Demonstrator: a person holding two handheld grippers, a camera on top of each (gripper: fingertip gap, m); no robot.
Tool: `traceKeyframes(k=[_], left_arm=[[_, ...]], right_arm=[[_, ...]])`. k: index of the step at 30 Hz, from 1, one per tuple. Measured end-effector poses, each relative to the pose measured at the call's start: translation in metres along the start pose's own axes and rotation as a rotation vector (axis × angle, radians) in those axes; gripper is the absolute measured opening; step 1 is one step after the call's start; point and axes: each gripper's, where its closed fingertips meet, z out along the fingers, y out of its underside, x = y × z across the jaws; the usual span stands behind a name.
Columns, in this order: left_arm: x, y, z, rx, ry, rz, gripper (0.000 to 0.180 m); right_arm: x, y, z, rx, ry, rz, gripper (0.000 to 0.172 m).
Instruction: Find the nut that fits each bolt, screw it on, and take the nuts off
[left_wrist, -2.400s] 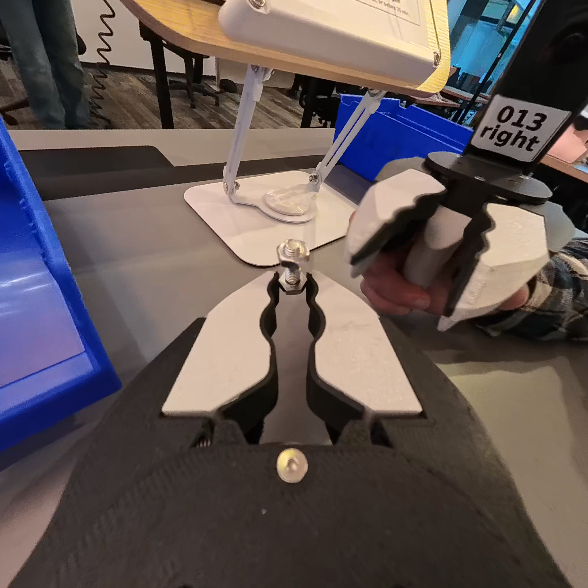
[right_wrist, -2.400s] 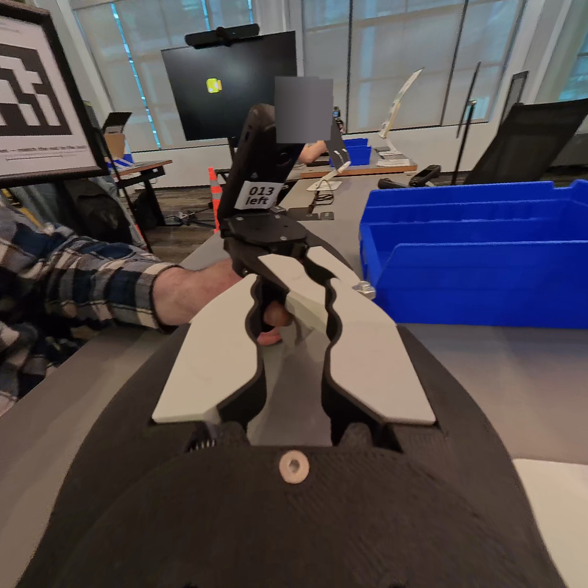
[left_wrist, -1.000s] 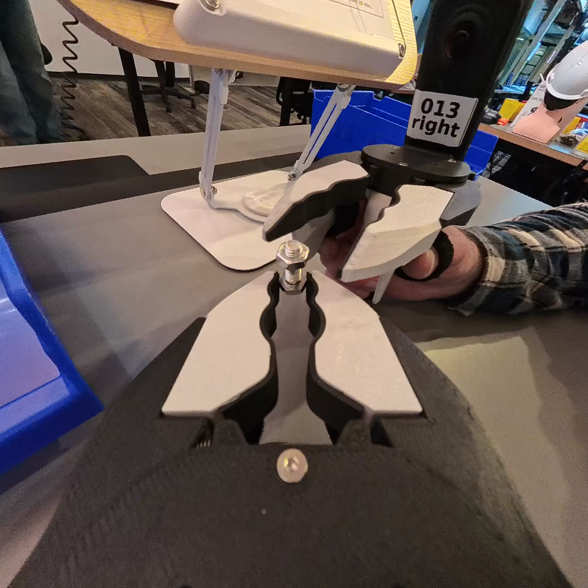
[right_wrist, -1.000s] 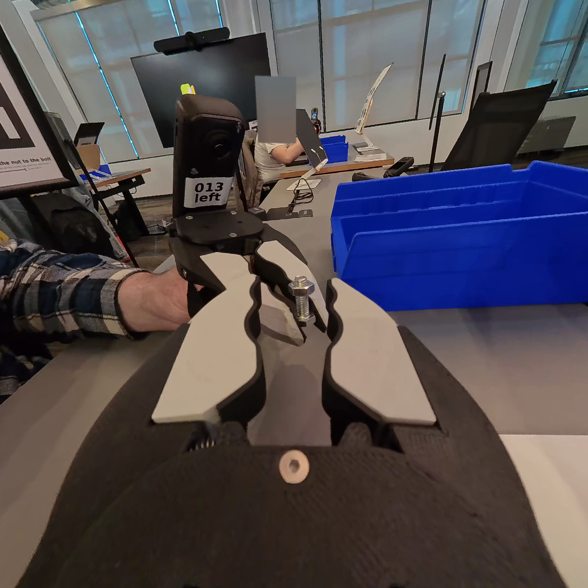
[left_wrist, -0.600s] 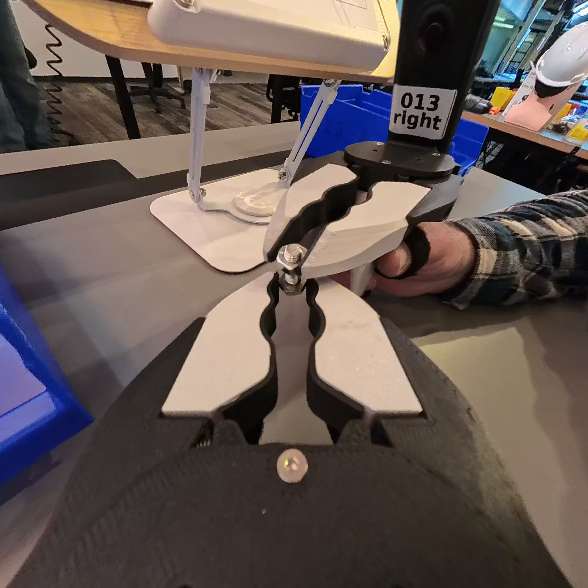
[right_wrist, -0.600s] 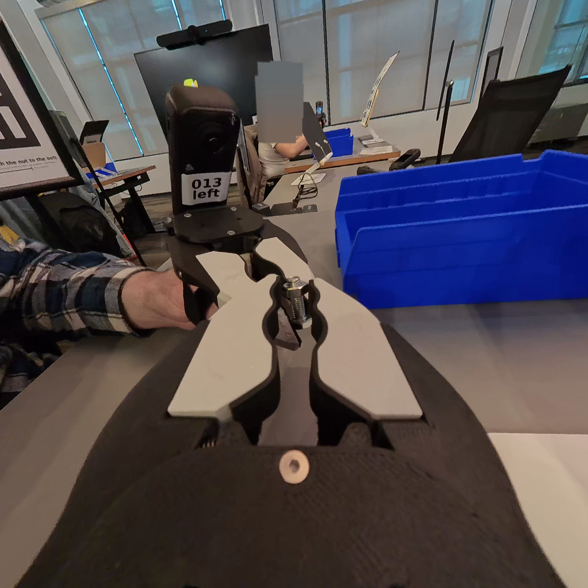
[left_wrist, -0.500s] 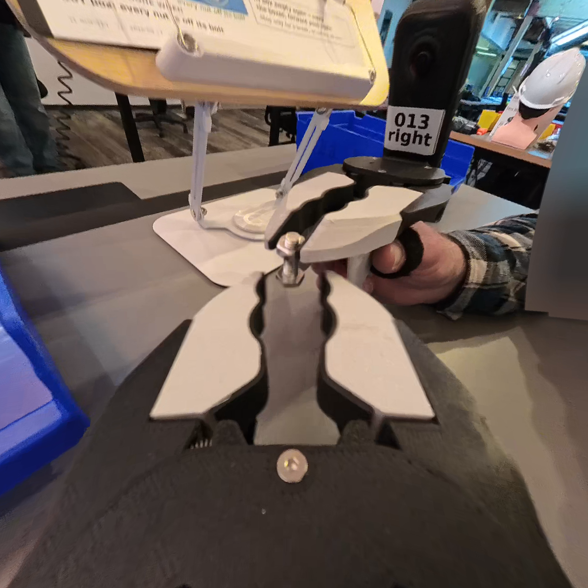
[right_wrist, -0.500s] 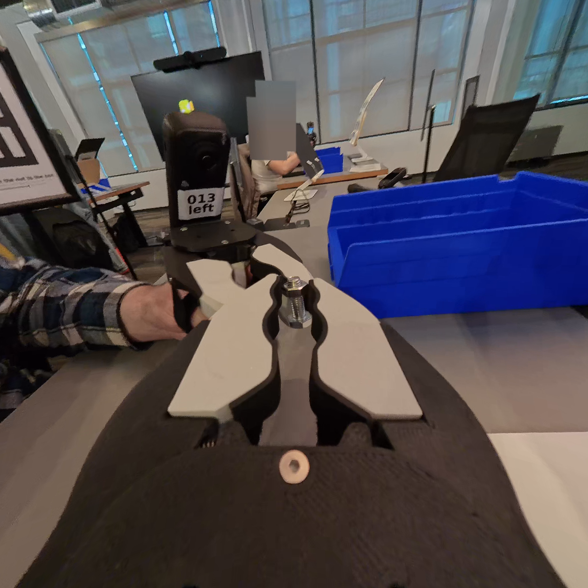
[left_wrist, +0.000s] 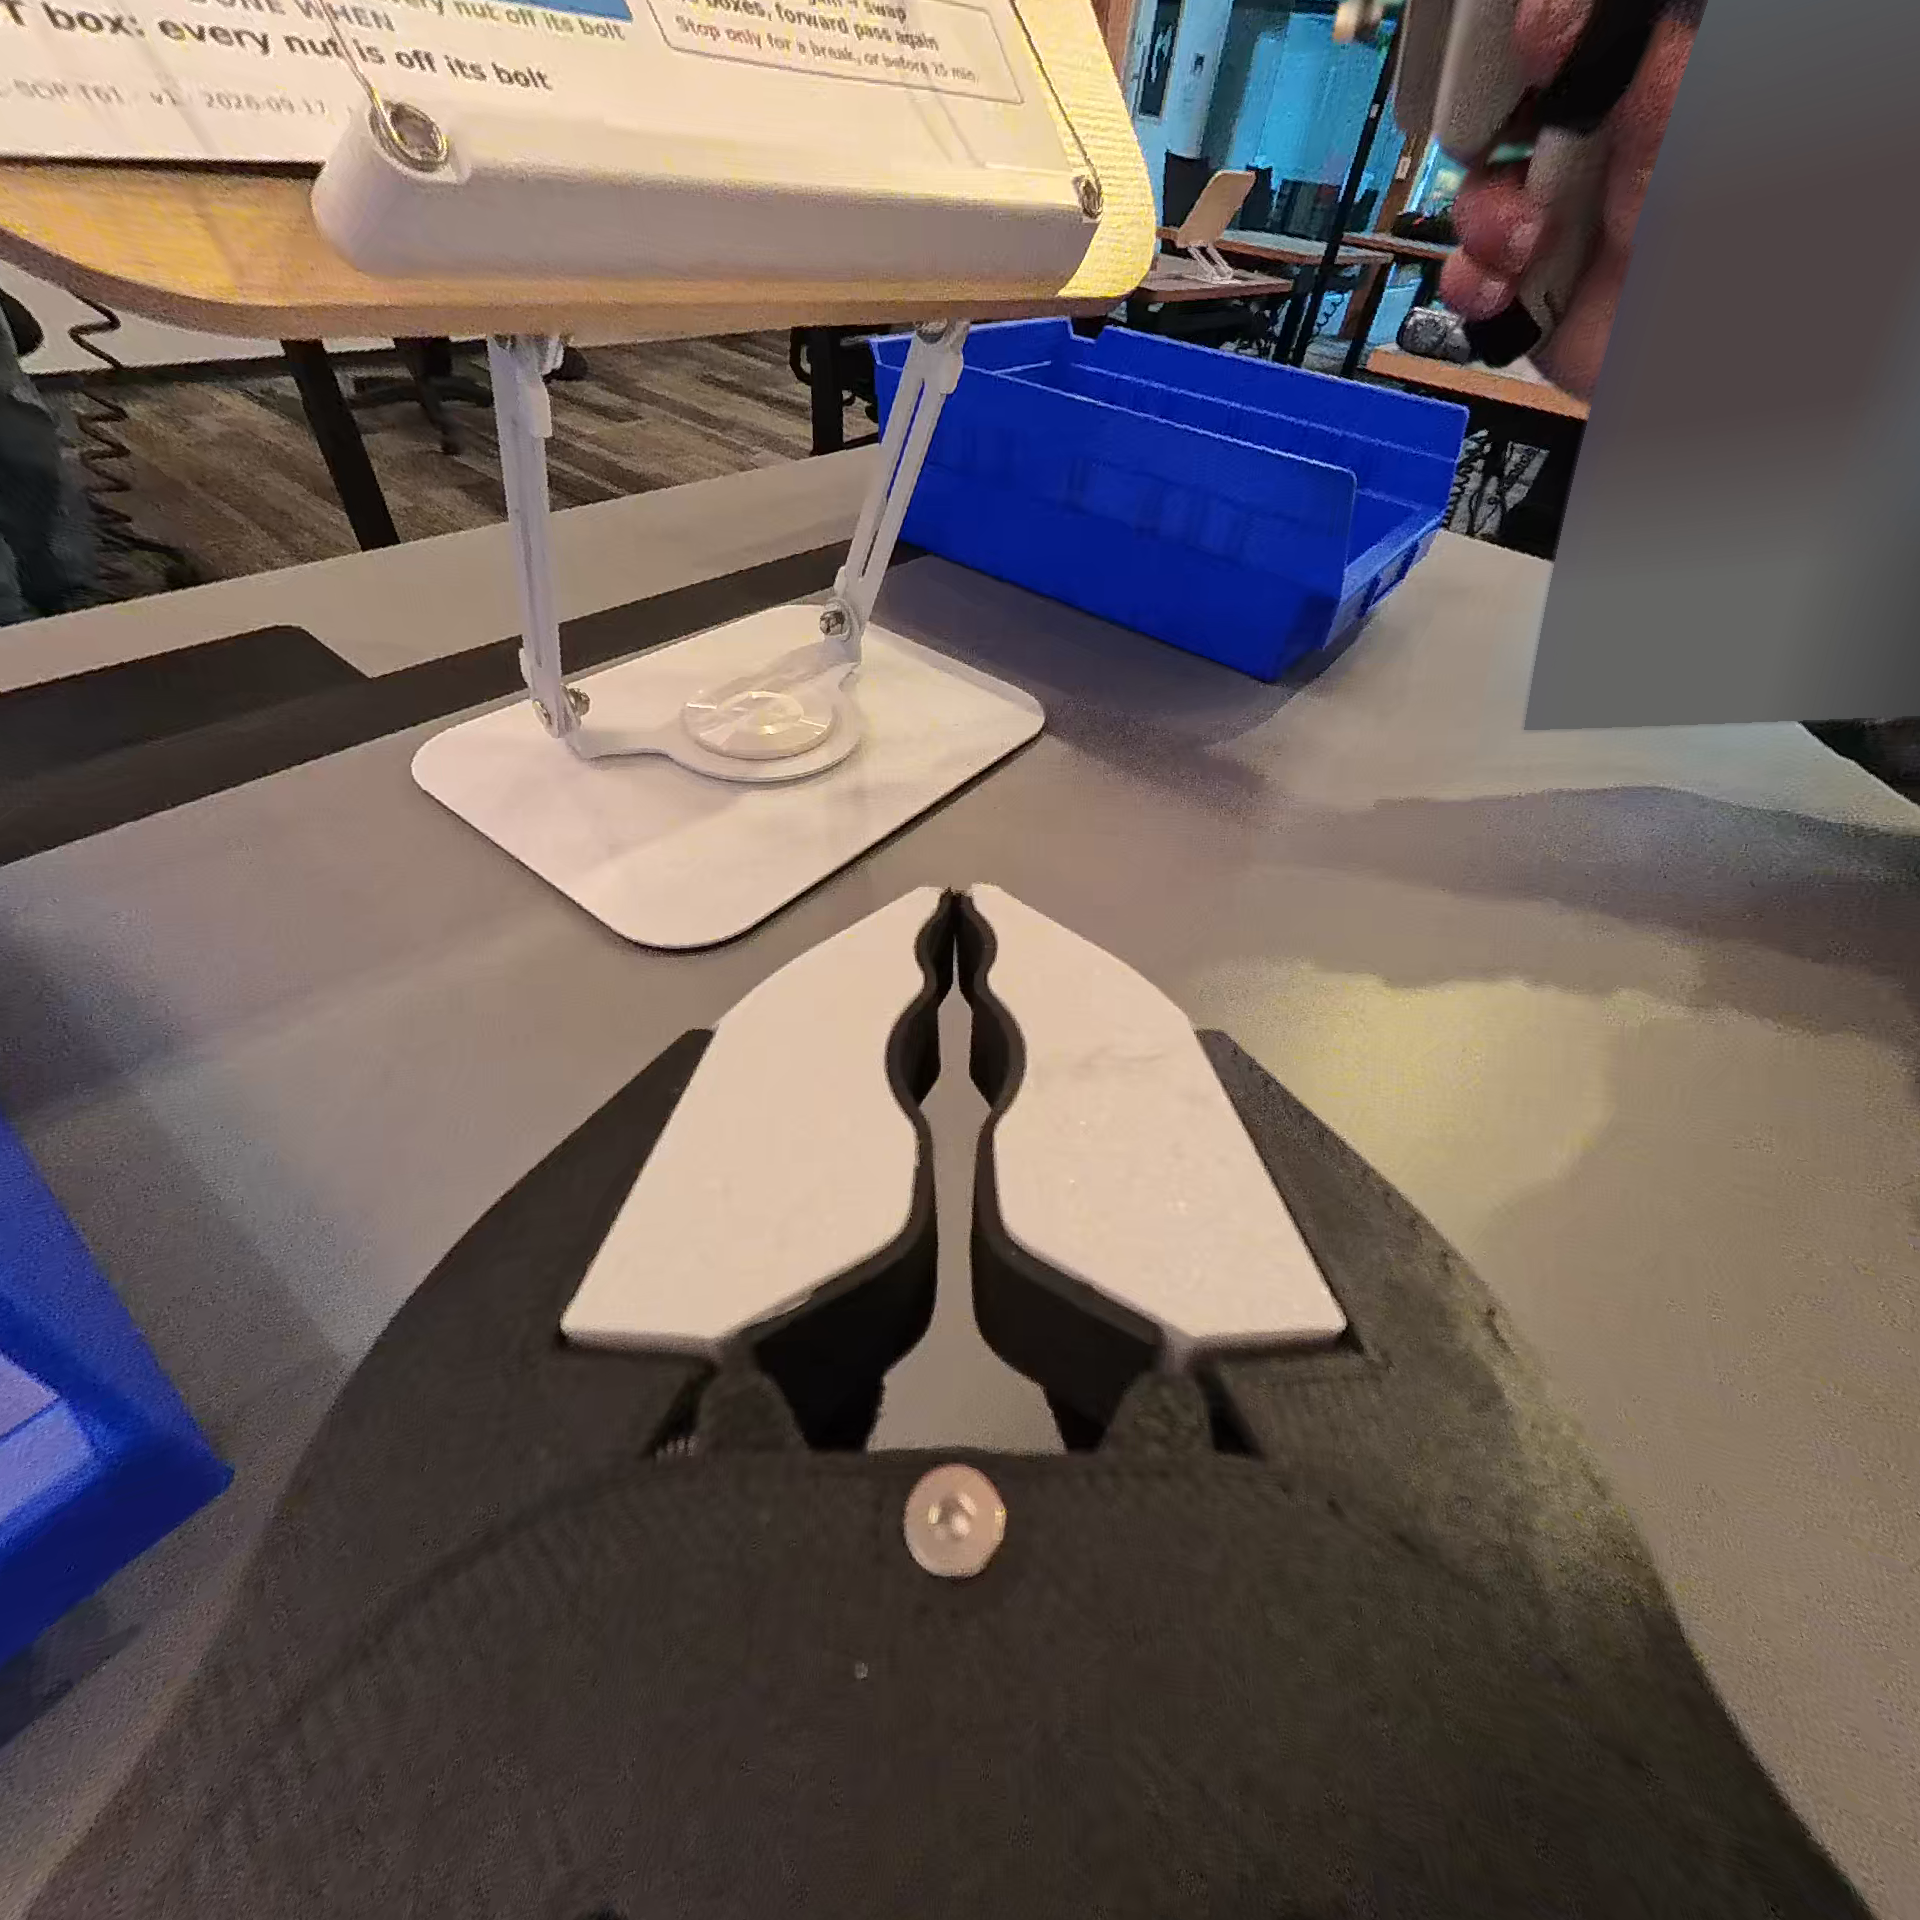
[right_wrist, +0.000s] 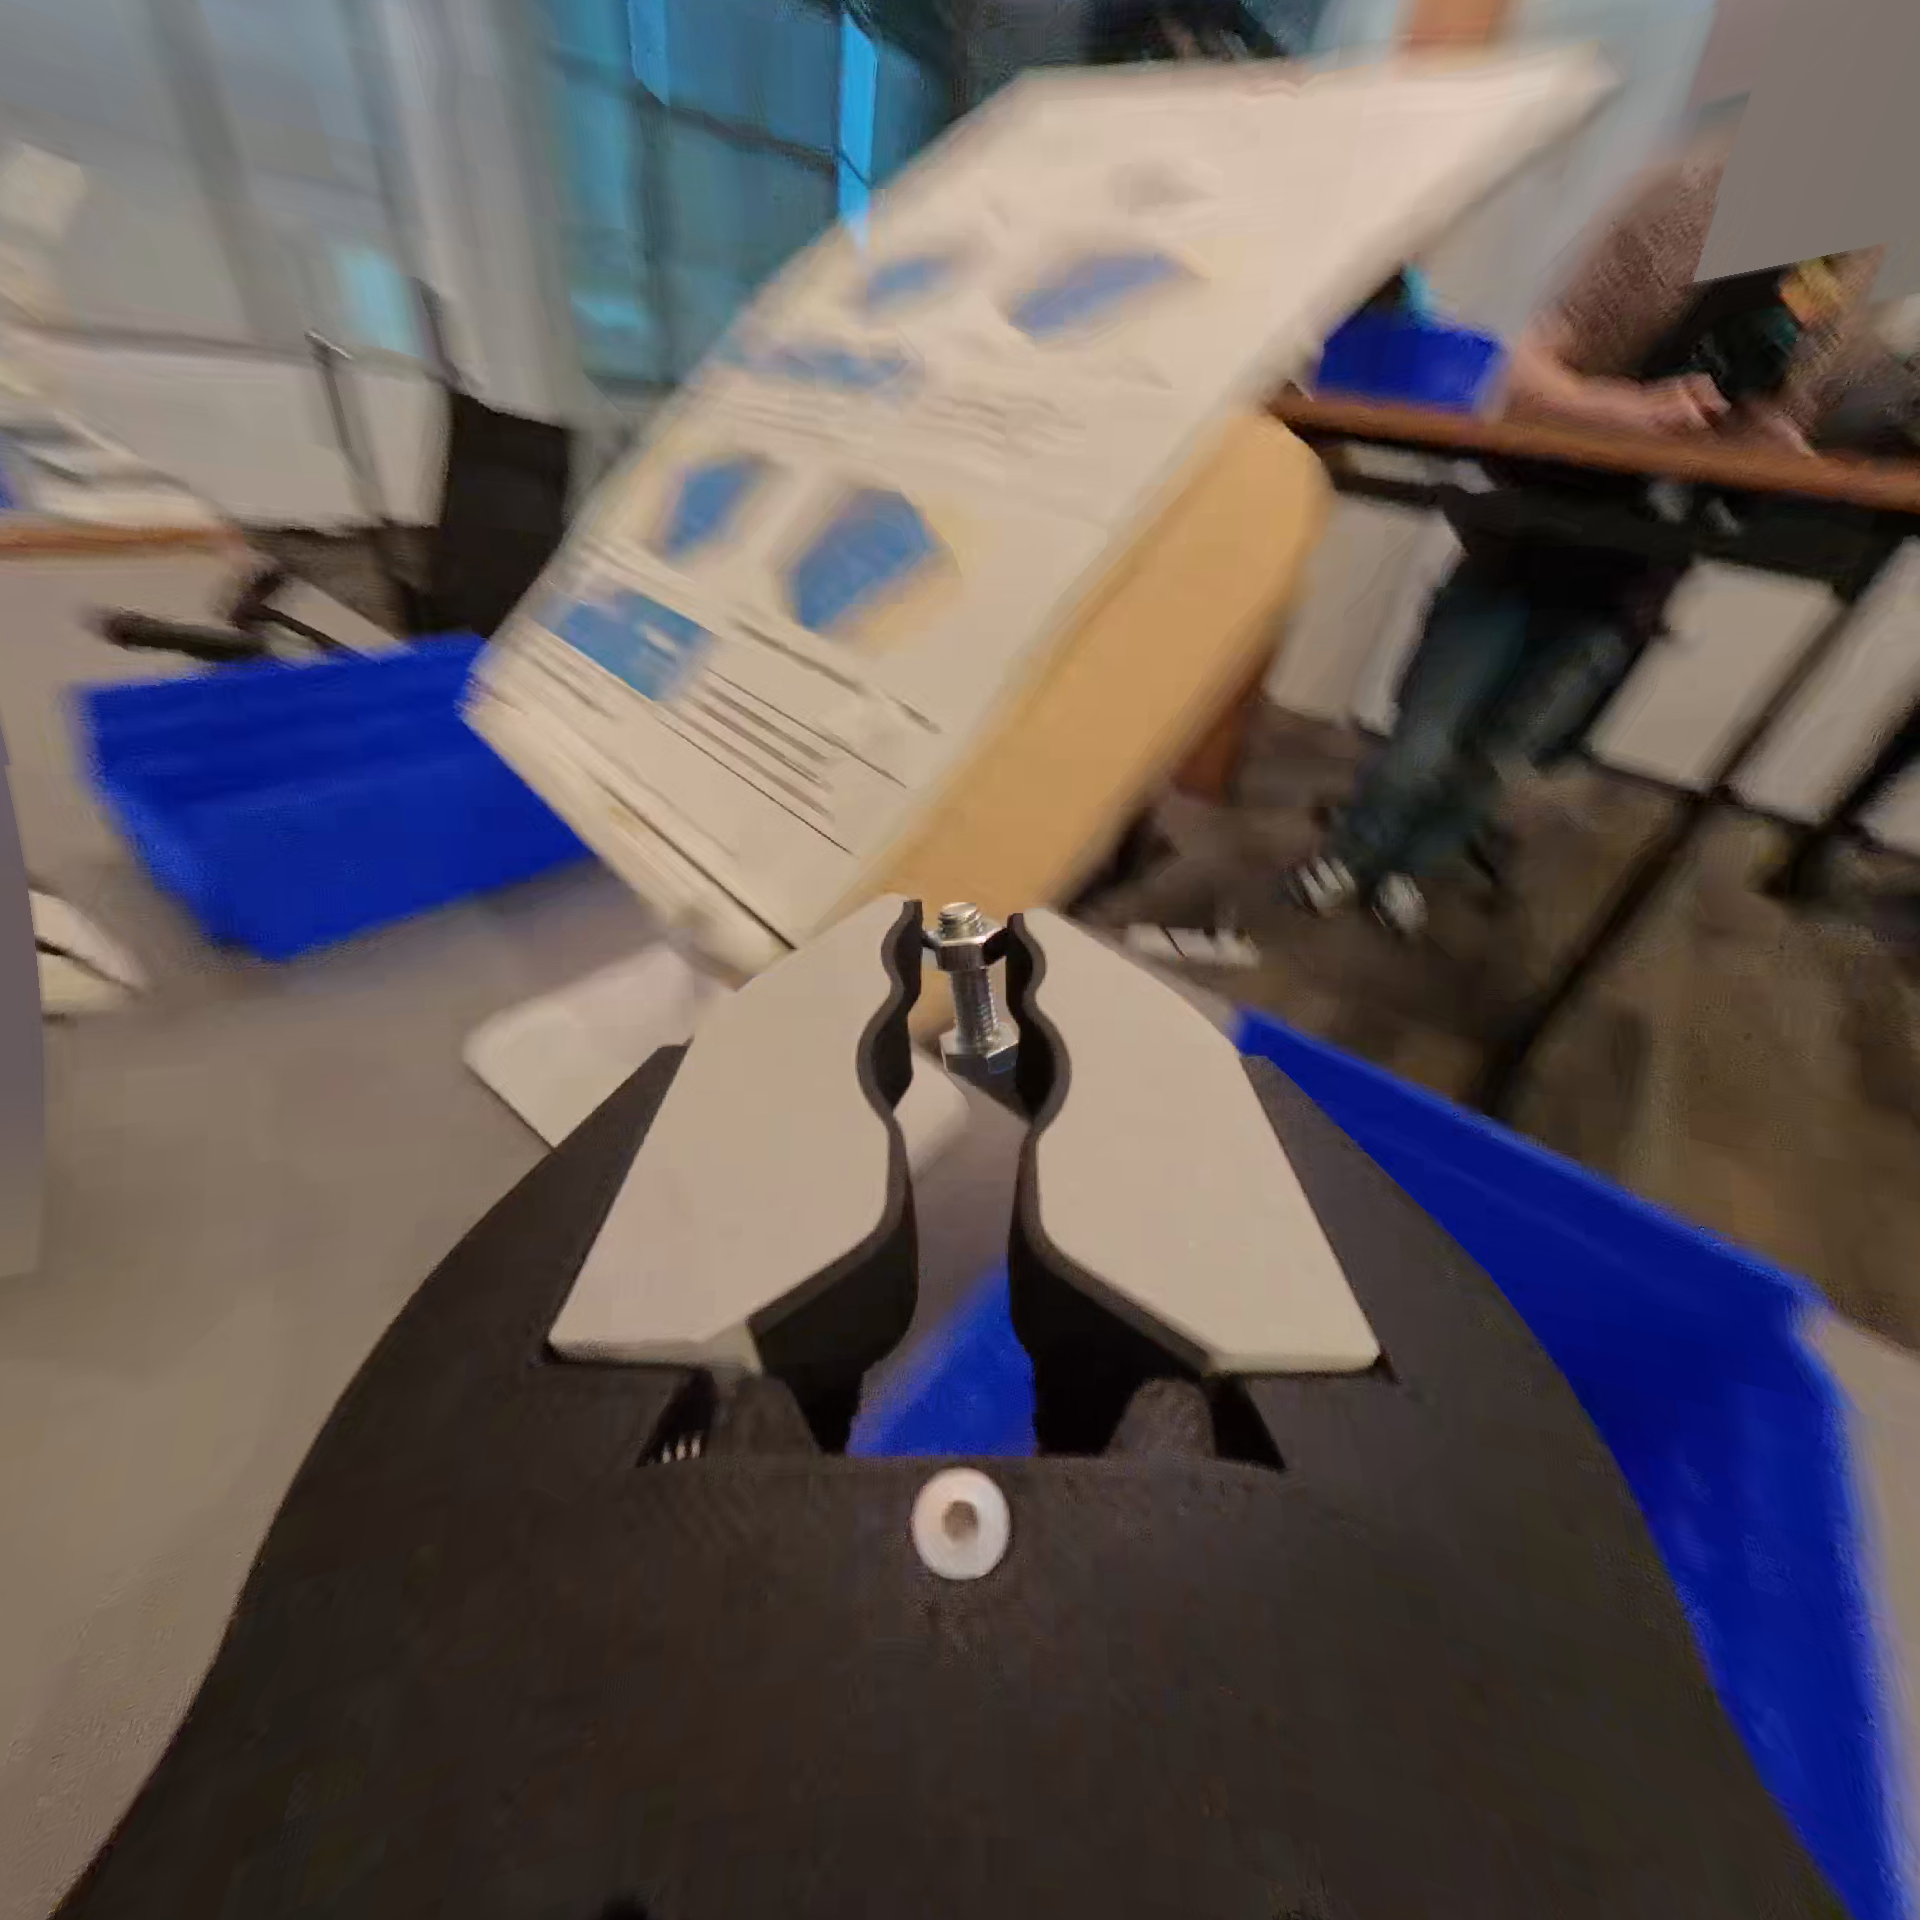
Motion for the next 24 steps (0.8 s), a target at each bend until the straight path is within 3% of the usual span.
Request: traceKeyframes(k=[3, 6, 13, 17, 19, 22, 24], left_arm=[[-0.002, 0.001, 0.000, -0.005, -0.013, 0.008, 0.000], [-0.005, 0.005, 0.001, -0.024, -0.030, 0.018, 0.000], [-0.007, 0.013, 0.005, -0.056, -0.038, 0.012, 0.000], [-0.008, 0.013, 0.005, -0.058, -0.042, 0.011, 0.003], [-0.009, 0.013, 0.006, -0.058, -0.041, 0.005, 0.007], [-0.011, 0.012, 0.004, -0.054, -0.052, 0.007, 0.011], [-0.015, 0.006, -0.001, -0.034, -0.079, 0.018, 0.012]], right_arm=[[0.071, 0.045, -0.019, -0.141, 0.166, 0.050, 0.015], [0.101, 0.105, -0.016, -0.380, 0.218, 0.038, 0.016], [0.105, 0.197, -0.011, -0.769, 0.149, 0.123, 0.017], [0.103, 0.219, -0.010, -0.847, 0.129, 0.163, 0.020], [0.104, 0.223, -0.011, -0.866, 0.135, 0.178, 0.042], [0.107, 0.209, -0.013, -0.836, 0.161, 0.151, 0.034], [0.107, 0.176, -0.011, -0.738, 0.193, 0.100, 0.025]])
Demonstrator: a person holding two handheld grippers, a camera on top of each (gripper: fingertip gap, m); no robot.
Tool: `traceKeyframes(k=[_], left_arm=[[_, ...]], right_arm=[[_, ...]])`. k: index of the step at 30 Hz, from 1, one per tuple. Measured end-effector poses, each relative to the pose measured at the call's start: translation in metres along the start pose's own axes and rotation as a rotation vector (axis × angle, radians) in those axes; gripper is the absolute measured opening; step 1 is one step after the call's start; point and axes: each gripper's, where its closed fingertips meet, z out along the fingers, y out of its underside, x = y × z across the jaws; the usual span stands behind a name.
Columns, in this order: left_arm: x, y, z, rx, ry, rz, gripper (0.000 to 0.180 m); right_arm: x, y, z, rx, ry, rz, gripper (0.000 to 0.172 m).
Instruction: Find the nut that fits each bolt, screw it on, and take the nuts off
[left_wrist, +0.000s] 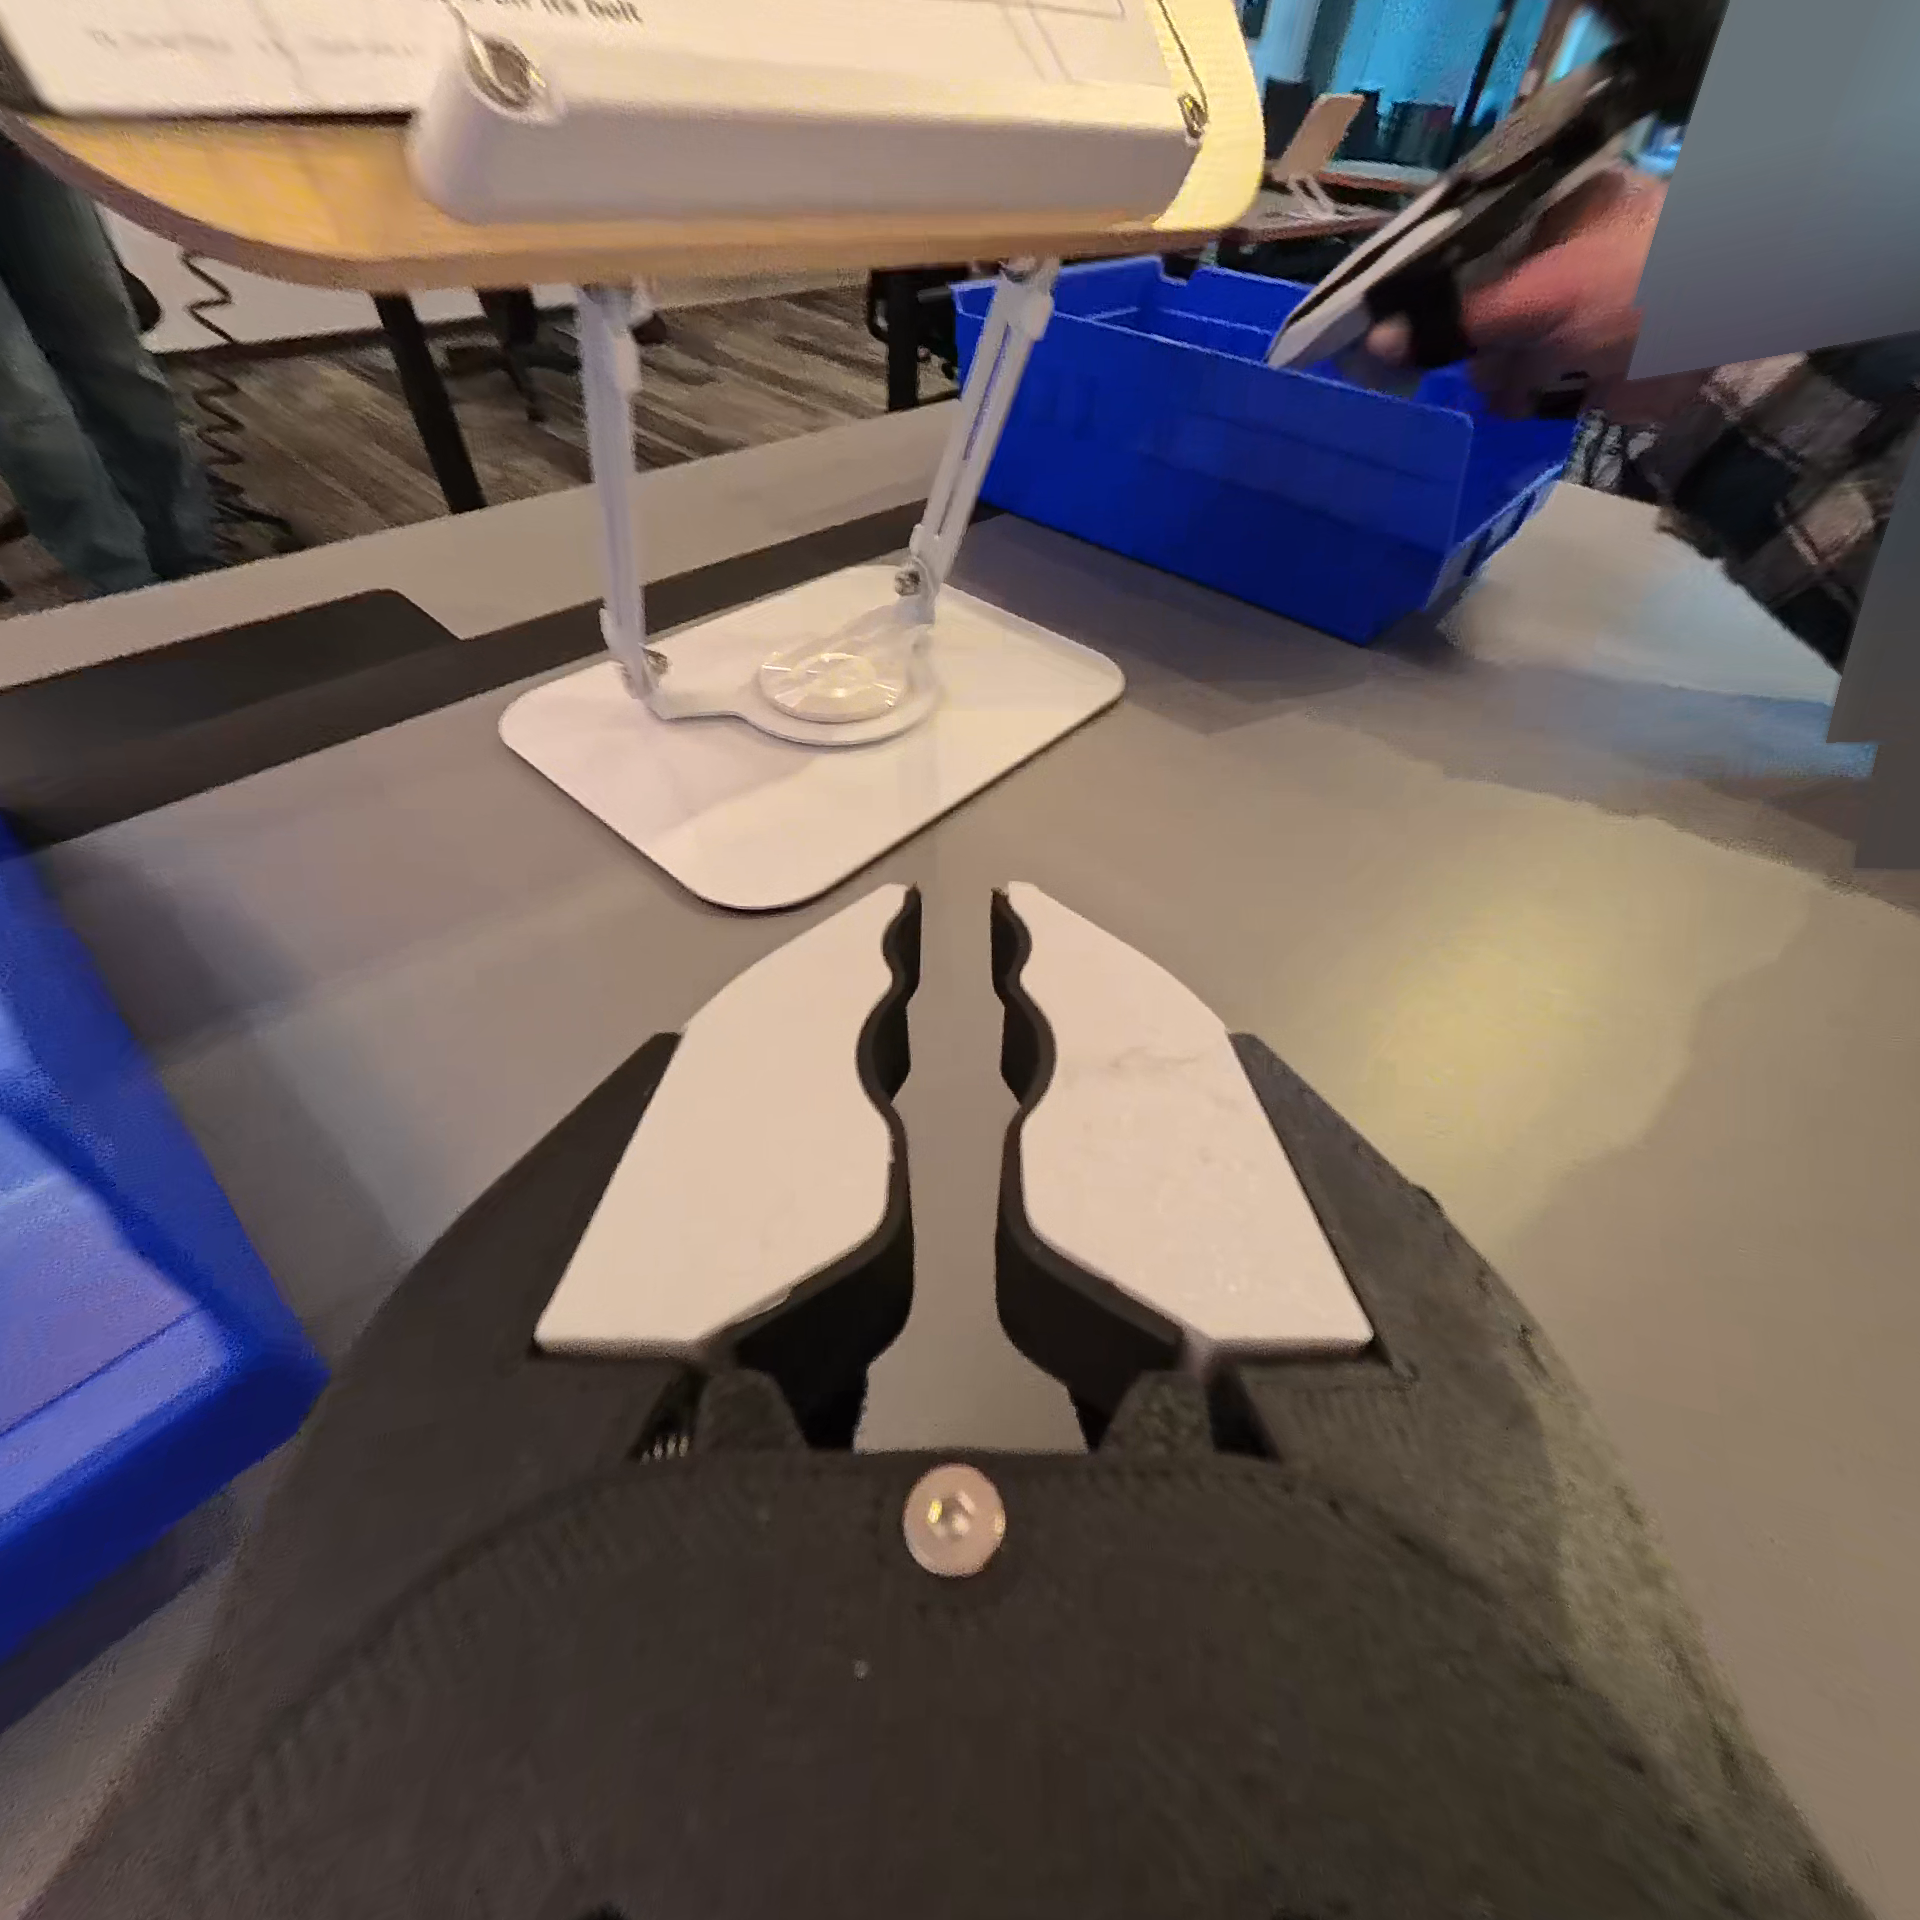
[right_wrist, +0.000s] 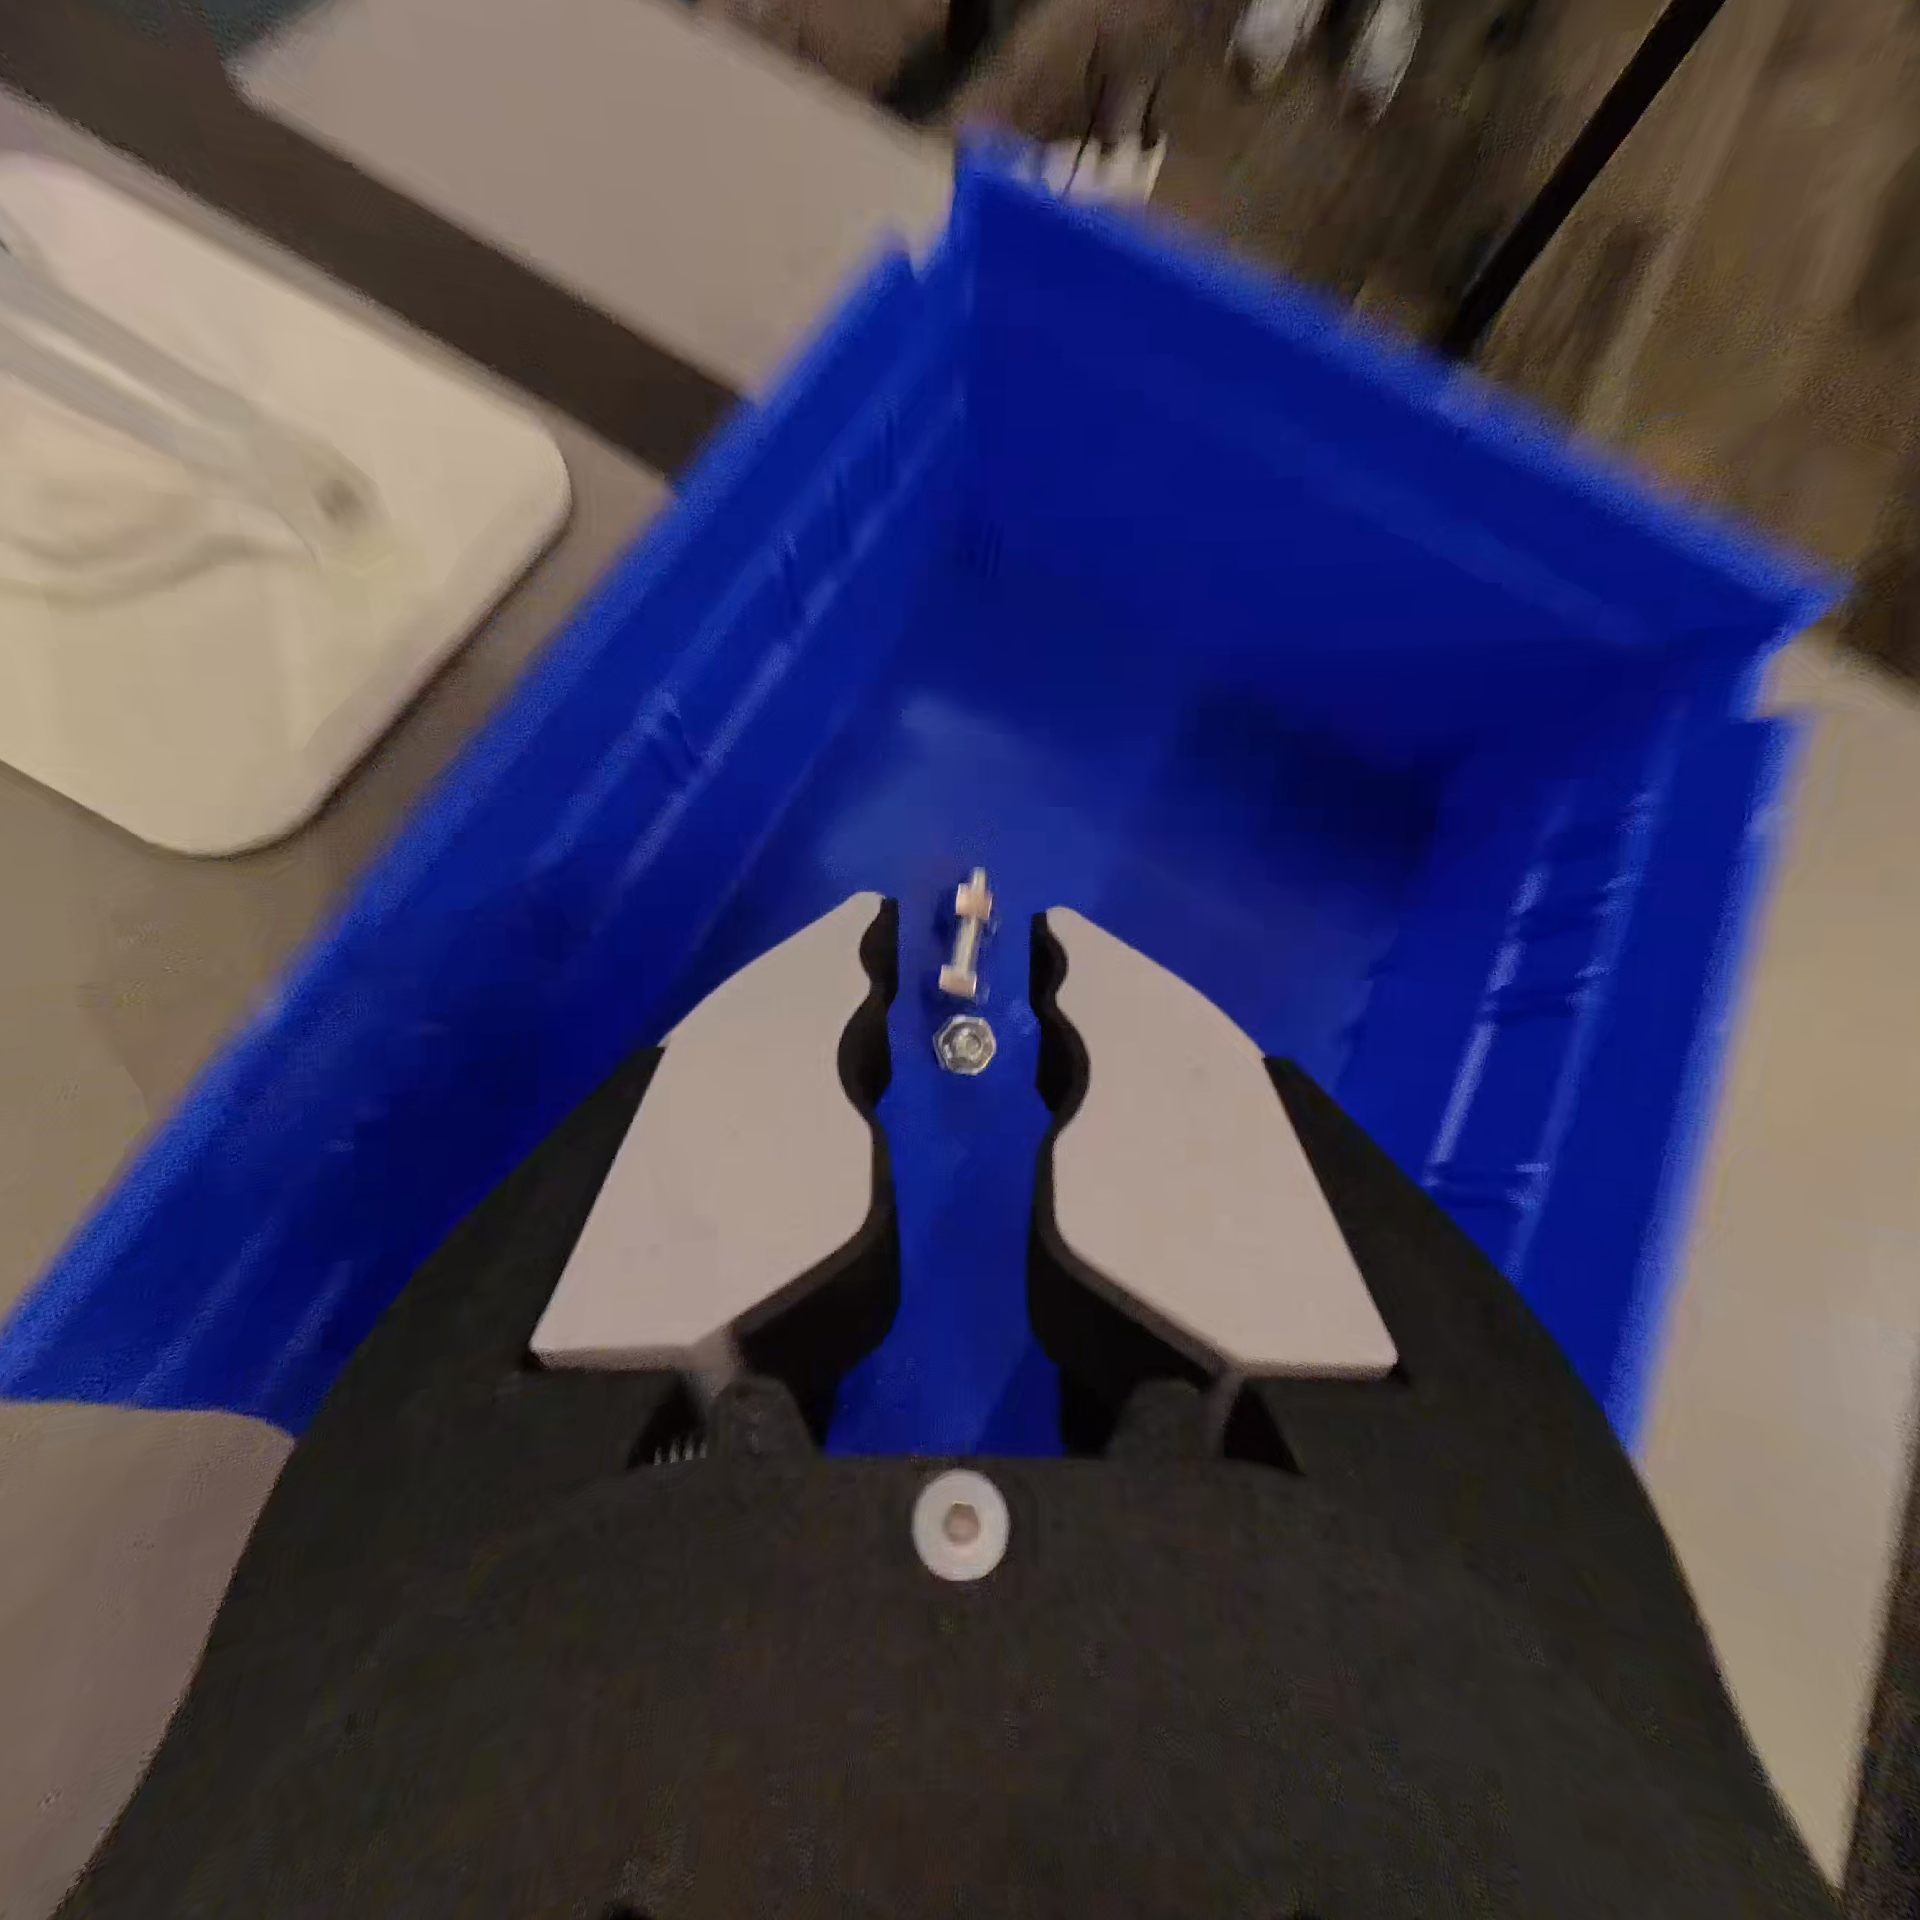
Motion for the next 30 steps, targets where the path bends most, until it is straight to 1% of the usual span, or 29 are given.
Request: traceKeyframes(k=[1, 3, 5, 7, 9, 11, 13, 14, 16, 18, 20, 23, 26, 28, 30], left_arm=[[-0.005, -0.004, -0.005, 0.013, -0.023, 0.004, 0.013], [-0.020, -0.015, -0.019, 0.049, -0.080, 0.009, 0.015], [-0.044, -0.028, -0.041, 0.069, -0.173, 0.036, 0.017], [-0.073, -0.043, -0.068, 0.065, -0.297, 0.106, 0.016], [-0.104, -0.056, -0.088, 0.015, -0.404, 0.162, 0.016], [-0.136, -0.060, -0.090, -0.095, -0.435, 0.151, 0.020], [-0.169, -0.059, -0.081, -0.209, -0.449, 0.128, 0.022], [-0.187, -0.053, -0.074, -0.288, -0.456, 0.119, 0.026], [-0.220, -0.038, -0.055, -0.425, -0.444, 0.096, 0.026], [-0.256, -0.014, -0.041, -0.564, -0.463, 0.070, 0.026], [-0.280, 0.011, -0.031, -0.686, -0.448, 0.004, 0.026], [-0.306, 0.034, -0.024, -0.799, -0.472, -0.002, 0.027], [-0.318, 0.049, -0.019, -0.902, -0.475, 0.064, 0.027], [-0.326, 0.051, -0.017, -0.924, -0.504, 0.120, 0.027], [-0.328, 0.056, -0.015, -0.953, -0.499, 0.126, 0.028]], right_arm=[[-0.004, -0.016, -0.015, 0.061, 0.024, -0.025, 0.023], [-0.028, -0.047, -0.046, 0.169, 0.020, -0.096, 0.014], [-0.070, -0.076, -0.075, 0.299, -0.044, -0.173, 0.003], [-0.122, -0.096, -0.094, 0.391, -0.150, -0.242, 0.000], [-0.173, -0.109, -0.102, 0.456, -0.255, -0.297, 0.000], [-0.223, -0.114, -0.096, 0.502, -0.383, -0.334, 0.000], [-0.268, -0.112, -0.076, 0.506, -0.518, -0.334, 0.000], [-0.290, -0.108, -0.064, 0.501, -0.594, -0.320, 0.000], [-0.329, -0.095, -0.035, 0.475, -0.710, -0.324, 0.000], [-0.355, -0.079, -0.009, 0.460, -0.761, -0.348, 0.000], [-0.374, -0.064, 0.005, 0.436, -0.829, -0.350, 0.000], [-0.385, -0.050, 0.015, 0.400, -0.861, -0.384, 0.000], [-0.387, -0.043, 0.018, 0.379, -0.876, -0.395, 0.000], [-0.388, -0.042, 0.018, 0.374, -0.886, -0.401, 0.000], [-0.389, -0.041, 0.018, 0.370, -0.887, -0.410, 0.000]])
